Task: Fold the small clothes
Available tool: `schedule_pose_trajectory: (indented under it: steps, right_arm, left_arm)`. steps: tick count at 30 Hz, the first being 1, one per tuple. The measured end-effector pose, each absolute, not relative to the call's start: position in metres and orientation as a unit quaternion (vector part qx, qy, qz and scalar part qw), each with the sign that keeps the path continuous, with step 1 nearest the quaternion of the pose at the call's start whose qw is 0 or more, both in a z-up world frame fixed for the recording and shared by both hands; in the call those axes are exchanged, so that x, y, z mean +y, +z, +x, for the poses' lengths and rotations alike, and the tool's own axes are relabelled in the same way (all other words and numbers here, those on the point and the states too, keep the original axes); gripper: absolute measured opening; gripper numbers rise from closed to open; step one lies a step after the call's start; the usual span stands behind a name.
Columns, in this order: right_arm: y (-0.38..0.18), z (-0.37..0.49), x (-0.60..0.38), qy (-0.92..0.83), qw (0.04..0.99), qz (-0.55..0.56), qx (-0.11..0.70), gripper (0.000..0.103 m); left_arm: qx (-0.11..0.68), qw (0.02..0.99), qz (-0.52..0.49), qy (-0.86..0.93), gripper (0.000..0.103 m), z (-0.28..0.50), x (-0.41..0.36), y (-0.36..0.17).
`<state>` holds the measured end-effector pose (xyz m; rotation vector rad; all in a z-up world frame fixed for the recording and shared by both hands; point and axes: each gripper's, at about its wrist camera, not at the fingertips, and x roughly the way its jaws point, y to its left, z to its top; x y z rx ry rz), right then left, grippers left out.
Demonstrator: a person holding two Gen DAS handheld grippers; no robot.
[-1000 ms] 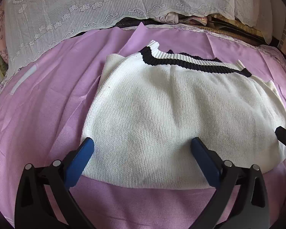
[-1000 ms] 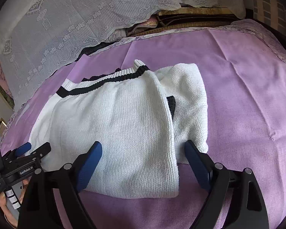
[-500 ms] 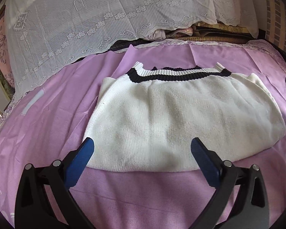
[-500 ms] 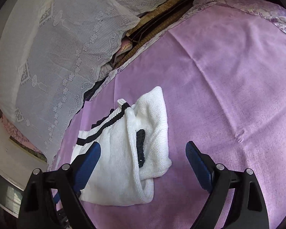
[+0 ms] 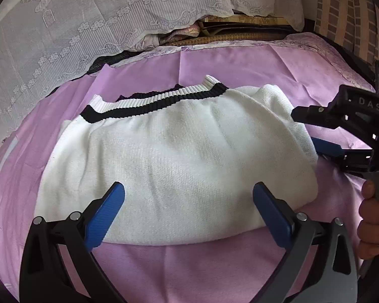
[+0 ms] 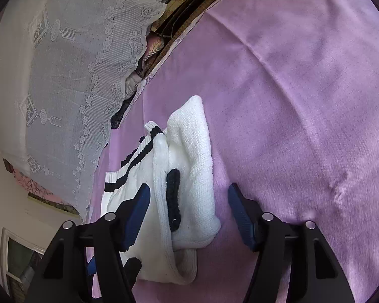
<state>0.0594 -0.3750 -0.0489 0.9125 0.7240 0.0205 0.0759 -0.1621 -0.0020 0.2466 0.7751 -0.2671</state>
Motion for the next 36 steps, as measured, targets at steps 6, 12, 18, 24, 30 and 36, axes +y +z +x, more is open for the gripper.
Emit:
schedule_pose_trajectory:
  steps: [6,12,18,24,30,36]
  right_arm:
    - [-0.048,0.093,-0.368,0.047,0.843,0.402,0.354,0.056]
    - [-0.043,0.122,-0.349,0.053,0.861,0.347,0.369,0.059]
    - [-0.052,0.127,-0.360,0.051,0.852,0.375,0.361,0.024]
    - [-0.053,0.125,-0.356,0.058,0.858,0.360,0.361,0.025]
    - [-0.054,0.120,-0.353,0.066,0.859,0.356,0.361,0.026]
    - [-0.049,0.117,-0.348,0.054,0.870,0.338,0.355,0.023]
  left_arm:
    - [0.378,0.905,0.145,-0.127,0.099,0.085,-0.179,-0.021]
    - [0.369,0.908,0.147,-0.133,0.099,0.089,-0.181,-0.021]
    - [0.367,0.909,0.142,-0.139,0.099,0.089,-0.179,-0.021]
    - [0.366,0.909,0.145,-0.138,0.099,0.089,-0.179,-0.022]
    - [0.366,0.909,0.144,-0.139,0.099,0.088,-0.179,-0.022]
    - [0.366,0.909,0.144,-0.141,0.099,0.089,-0.179,-0.022]
